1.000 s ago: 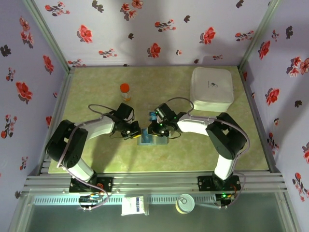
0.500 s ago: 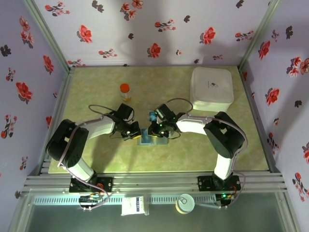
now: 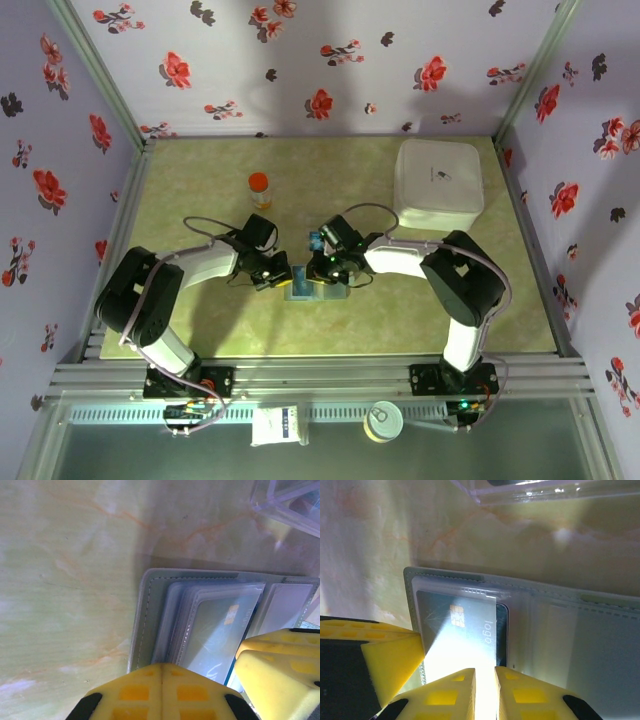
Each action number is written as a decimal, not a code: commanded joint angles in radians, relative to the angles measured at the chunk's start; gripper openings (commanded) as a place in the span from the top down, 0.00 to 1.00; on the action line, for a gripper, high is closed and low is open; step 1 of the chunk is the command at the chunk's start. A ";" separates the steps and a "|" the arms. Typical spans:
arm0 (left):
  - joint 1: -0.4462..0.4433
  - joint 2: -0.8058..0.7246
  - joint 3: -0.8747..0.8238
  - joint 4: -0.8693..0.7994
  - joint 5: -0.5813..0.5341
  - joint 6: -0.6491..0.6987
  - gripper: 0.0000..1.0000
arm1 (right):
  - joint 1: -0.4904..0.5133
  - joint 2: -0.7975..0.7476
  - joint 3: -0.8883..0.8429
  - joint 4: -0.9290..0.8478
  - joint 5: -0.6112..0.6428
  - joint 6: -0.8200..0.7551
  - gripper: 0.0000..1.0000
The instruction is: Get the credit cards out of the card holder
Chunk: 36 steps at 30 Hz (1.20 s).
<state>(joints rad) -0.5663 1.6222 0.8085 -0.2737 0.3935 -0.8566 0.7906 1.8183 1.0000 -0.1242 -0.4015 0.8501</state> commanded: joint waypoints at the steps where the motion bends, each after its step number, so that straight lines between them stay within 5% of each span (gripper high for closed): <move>1: 0.005 0.007 -0.009 -0.022 0.004 0.019 0.97 | 0.011 0.014 0.015 0.006 -0.018 0.017 0.82; 12: 0.005 -0.010 -0.015 -0.028 -0.001 0.018 0.97 | 0.012 -0.006 0.020 -0.090 0.067 -0.004 0.73; 36: -0.047 -0.060 0.092 -0.120 -0.022 0.038 0.98 | 0.010 -0.101 0.010 -0.132 0.120 -0.023 0.71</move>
<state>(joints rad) -0.5934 1.5673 0.8726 -0.3569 0.3809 -0.8421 0.7986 1.7424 1.0111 -0.2420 -0.3035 0.8379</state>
